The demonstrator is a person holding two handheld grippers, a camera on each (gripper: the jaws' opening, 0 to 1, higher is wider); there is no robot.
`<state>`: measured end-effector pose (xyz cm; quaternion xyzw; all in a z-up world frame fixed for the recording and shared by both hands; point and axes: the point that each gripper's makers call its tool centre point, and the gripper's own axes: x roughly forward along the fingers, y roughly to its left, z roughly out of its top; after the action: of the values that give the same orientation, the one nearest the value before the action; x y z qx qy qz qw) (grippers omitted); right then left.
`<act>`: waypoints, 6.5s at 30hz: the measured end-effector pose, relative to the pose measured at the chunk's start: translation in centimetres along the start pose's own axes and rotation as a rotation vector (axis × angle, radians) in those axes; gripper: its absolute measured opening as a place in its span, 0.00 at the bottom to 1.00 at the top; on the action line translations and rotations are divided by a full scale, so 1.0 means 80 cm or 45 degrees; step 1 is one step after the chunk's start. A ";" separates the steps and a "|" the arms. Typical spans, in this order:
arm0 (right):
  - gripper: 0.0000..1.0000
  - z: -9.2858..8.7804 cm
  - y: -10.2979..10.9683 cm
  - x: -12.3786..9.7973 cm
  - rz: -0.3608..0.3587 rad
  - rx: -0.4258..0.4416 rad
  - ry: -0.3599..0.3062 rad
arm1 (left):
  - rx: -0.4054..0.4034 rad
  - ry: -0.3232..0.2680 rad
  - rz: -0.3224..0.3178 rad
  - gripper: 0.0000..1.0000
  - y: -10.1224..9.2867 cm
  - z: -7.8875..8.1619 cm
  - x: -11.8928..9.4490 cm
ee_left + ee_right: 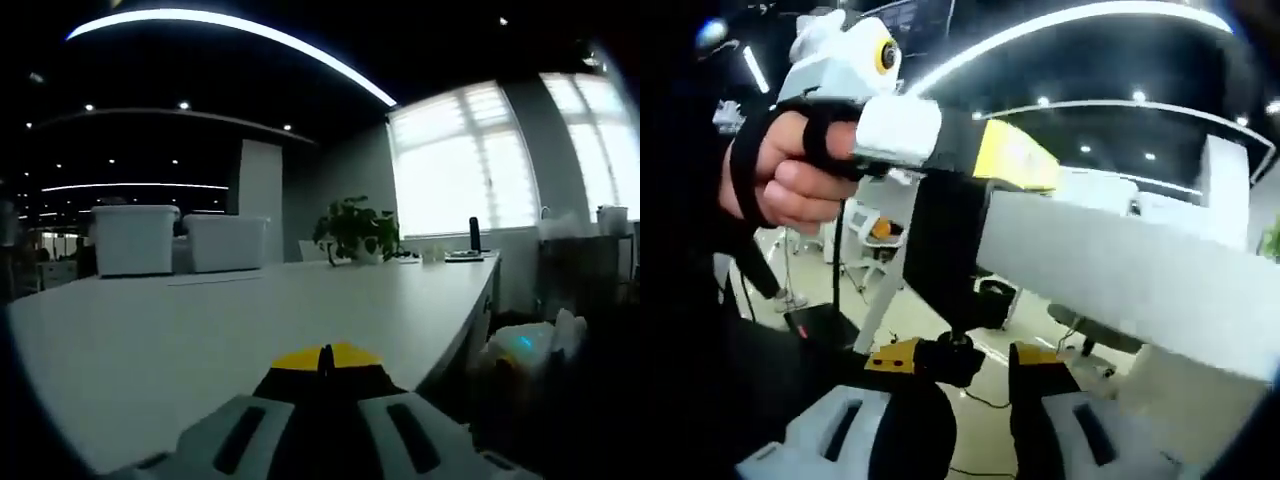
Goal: Clamp the fixed fixture on the desktop, loosen the retaining clip, secure it to the edge of the desk, and tighten the retaining clip.
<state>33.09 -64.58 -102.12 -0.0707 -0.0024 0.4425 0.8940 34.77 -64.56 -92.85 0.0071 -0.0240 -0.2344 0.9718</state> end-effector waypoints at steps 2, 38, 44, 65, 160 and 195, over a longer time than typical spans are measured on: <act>0.43 -0.006 -0.002 -0.012 -0.164 -0.011 0.054 | -0.002 -0.003 -0.004 0.01 0.000 0.000 0.000; 0.23 -0.028 0.027 0.008 0.156 -0.089 0.145 | -0.016 -0.028 -0.030 0.01 0.000 0.001 -0.002; 0.20 -0.032 0.034 0.013 0.402 -0.275 0.151 | -0.008 -0.005 -0.038 0.01 -0.001 -0.001 -0.001; 0.35 -0.025 0.015 -0.001 -0.119 0.004 0.067 | -0.021 -0.026 -0.037 0.01 0.000 -0.001 0.002; 0.25 -0.026 0.013 0.026 -0.101 0.009 0.134 | -0.041 -0.049 -0.039 0.01 0.004 0.004 0.001; 0.27 -0.030 0.013 0.031 0.192 -0.011 0.088 | -0.013 -0.069 -0.087 0.01 -0.012 0.005 0.019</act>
<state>33.94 -62.28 -104.80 -0.0898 0.0317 0.5058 0.8574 35.66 -66.09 -92.38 -0.0036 -0.0489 -0.2675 0.9623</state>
